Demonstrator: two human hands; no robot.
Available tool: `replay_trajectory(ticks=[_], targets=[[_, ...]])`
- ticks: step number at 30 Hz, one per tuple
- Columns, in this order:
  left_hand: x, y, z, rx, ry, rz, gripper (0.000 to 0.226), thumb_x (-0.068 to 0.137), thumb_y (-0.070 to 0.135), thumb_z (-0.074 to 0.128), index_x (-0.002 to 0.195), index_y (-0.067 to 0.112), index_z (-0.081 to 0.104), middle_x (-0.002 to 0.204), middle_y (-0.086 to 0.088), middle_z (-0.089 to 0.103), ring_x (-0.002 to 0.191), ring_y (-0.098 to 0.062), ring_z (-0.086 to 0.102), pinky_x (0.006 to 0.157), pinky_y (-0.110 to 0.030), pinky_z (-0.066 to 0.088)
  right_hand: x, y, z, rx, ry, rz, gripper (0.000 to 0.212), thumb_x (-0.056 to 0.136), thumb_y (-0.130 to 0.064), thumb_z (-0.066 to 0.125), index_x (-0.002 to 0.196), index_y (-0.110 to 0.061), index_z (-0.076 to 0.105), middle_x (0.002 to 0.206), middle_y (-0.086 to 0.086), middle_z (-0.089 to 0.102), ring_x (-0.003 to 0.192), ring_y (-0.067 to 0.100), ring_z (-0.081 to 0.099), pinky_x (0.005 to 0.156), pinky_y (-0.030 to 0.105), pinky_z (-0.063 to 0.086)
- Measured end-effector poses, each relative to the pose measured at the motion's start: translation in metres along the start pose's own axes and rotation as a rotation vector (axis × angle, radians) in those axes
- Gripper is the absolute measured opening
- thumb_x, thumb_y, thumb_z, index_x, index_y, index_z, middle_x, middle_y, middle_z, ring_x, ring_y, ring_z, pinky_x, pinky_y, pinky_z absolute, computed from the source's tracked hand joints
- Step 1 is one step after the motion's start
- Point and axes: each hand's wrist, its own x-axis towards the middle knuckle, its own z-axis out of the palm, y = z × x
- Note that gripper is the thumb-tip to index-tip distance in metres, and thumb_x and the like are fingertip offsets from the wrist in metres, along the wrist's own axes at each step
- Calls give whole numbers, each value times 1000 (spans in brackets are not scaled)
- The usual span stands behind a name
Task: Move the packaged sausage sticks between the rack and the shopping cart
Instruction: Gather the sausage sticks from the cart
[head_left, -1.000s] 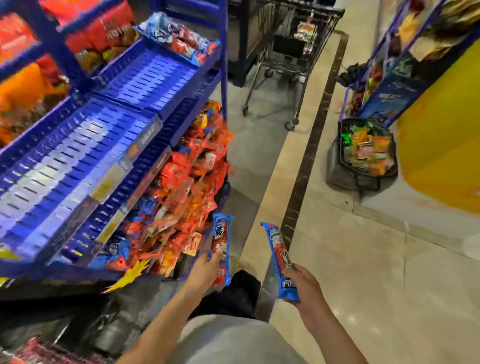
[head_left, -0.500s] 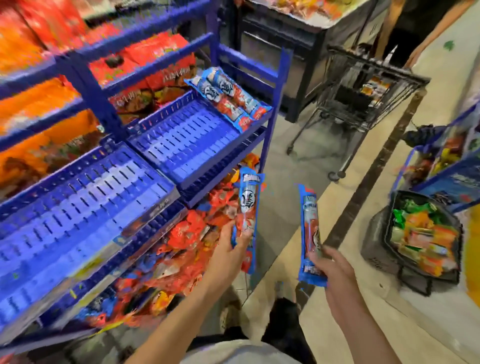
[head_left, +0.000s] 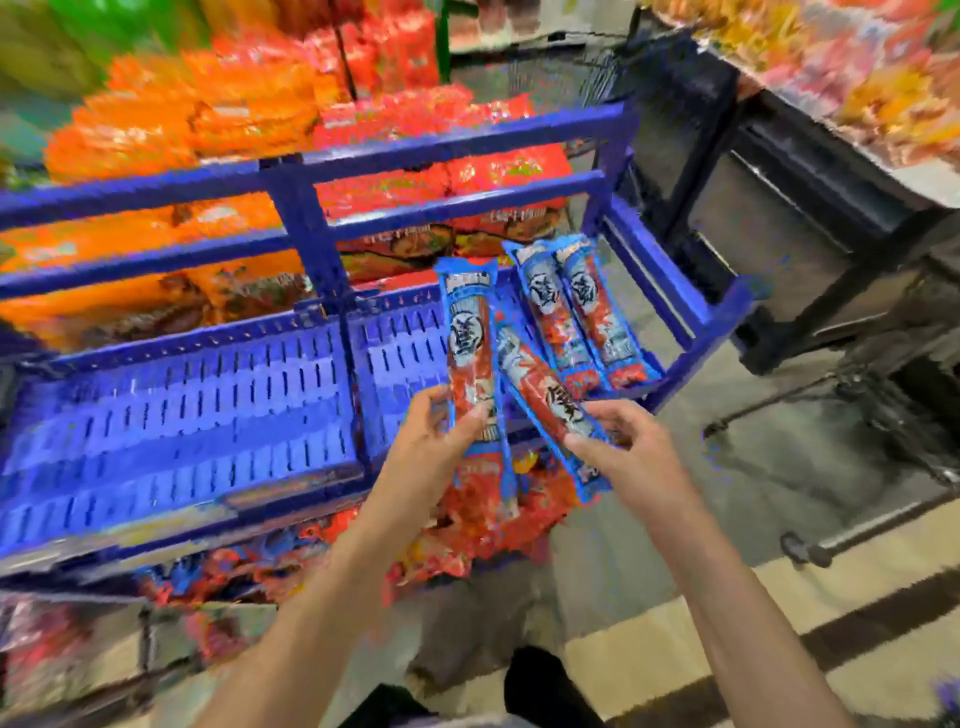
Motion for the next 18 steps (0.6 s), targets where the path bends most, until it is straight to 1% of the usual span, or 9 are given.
replay_trajectory(ticks=[2, 4, 6, 8, 10, 12, 14, 16, 18], targets=[[14, 12, 6, 43, 101, -7, 69, 71, 57, 71, 124, 17, 53, 125, -2, 60, 114, -16, 59, 99, -40, 48, 31, -8, -2, -43, -10, -52, 28, 70, -26, 81, 91, -29, 62, 97, -4, 68, 93, 14, 63, 88, 31, 50], [27, 20, 11, 33, 166, -54, 67, 77, 54, 72, 129, 18, 50, 129, -2, 58, 116, -19, 58, 100, -46, 47, 52, -16, 1, -71, 0, -60, 30, 79, -25, 78, 103, -24, 60, 104, -2, 63, 100, 15, 59, 94, 33, 47], [38, 26, 17, 35, 170, -121, 67, 81, 56, 68, 135, 23, 44, 134, 2, 53, 118, -20, 56, 99, -49, 48, 69, -25, 3, -122, 10, -75, 35, 84, -29, 73, 115, -20, 58, 110, -3, 60, 105, 15, 56, 94, 32, 46], [48, 33, 24, 71, 183, -148, 66, 85, 52, 66, 138, 22, 39, 132, -1, 48, 117, -21, 53, 94, -44, 47, 84, -33, 9, -197, -28, -114, 41, 87, -33, 68, 123, -22, 52, 116, -1, 59, 106, 18, 57, 91, 36, 47], [59, 39, 31, 87, 210, -167, 60, 88, 43, 66, 135, 18, 39, 134, -11, 44, 108, -24, 52, 84, -40, 44, 95, -38, 17, -329, -71, -175, 44, 90, -32, 64, 129, -22, 46, 119, 2, 60, 107, 24, 59, 89, 40, 48], [66, 43, 35, 127, 238, -204, 60, 89, 41, 65, 136, 16, 38, 136, -14, 44, 114, -32, 53, 83, -43, 43, 101, -39, 25, -480, -75, -256, 43, 92, -33, 61, 130, -20, 44, 119, 5, 59, 102, 30, 59, 85, 43, 48], [72, 41, 36, 171, 249, -233, 63, 90, 43, 64, 140, 15, 37, 137, -13, 46, 114, -31, 54, 83, -44, 43, 102, -37, 30, -619, -56, -361, 43, 93, -37, 59, 128, -17, 45, 117, 7, 58, 101, 32, 58, 84, 41, 44], [74, 38, 37, 172, 250, -252, 66, 90, 44, 63, 143, 17, 35, 141, -8, 44, 109, -22, 50, 81, -35, 40, 103, -31, 33, -766, -34, -449, 44, 91, -44, 58, 123, -15, 47, 108, 7, 61, 97, 31, 59, 84, 41, 41], [74, 37, 39, 163, 247, -274, 69, 90, 45, 63, 146, 18, 33, 145, -7, 41, 119, -24, 50, 82, -32, 40, 103, -27, 34, -871, 12, -486, 46, 89, -47, 59, 119, -13, 52, 100, 7, 65, 96, 32, 60, 86, 43, 39]])
